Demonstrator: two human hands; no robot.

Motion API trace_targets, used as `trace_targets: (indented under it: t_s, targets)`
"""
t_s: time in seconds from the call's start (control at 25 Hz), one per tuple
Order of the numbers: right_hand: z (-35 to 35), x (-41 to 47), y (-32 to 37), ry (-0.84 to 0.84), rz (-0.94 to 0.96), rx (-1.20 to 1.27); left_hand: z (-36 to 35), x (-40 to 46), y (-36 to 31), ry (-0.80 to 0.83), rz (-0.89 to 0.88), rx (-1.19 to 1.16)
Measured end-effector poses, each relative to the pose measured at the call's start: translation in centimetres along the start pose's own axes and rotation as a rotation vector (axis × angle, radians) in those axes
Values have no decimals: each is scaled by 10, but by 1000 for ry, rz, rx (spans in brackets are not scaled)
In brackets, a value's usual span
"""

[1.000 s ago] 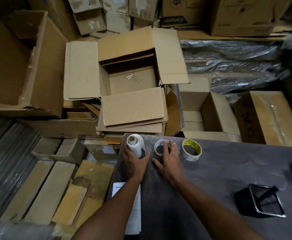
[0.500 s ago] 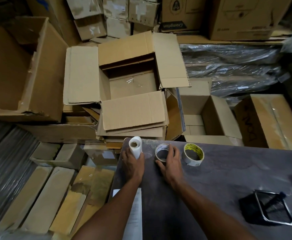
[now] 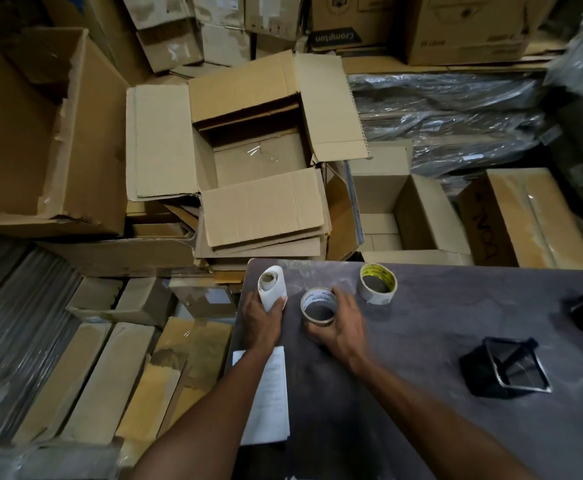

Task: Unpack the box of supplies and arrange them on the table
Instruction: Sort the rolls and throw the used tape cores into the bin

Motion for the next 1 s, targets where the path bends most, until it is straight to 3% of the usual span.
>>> trace_targets:
  t_s: [0.48,0.68,1.0]
  targets:
    - [96,-118,-4,-151,14,92,8,-116,-13,161,-41,6]
    - [161,-179,-25,-289,9,172,2,-191,-42,227,-153,36]
    - [270,-279,-90,-362,-5,273,-25,-320,-91,255,-328,33]
Point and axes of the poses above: each hand's wrist, its own x-axis towards the middle knuckle, its own z-axis out of the back of the hand, y = z × x, the point moved 9 cm from there along x, towards the middle knuckle, and after that the axes turned 5 degrees about x, right-handed, at the moved point
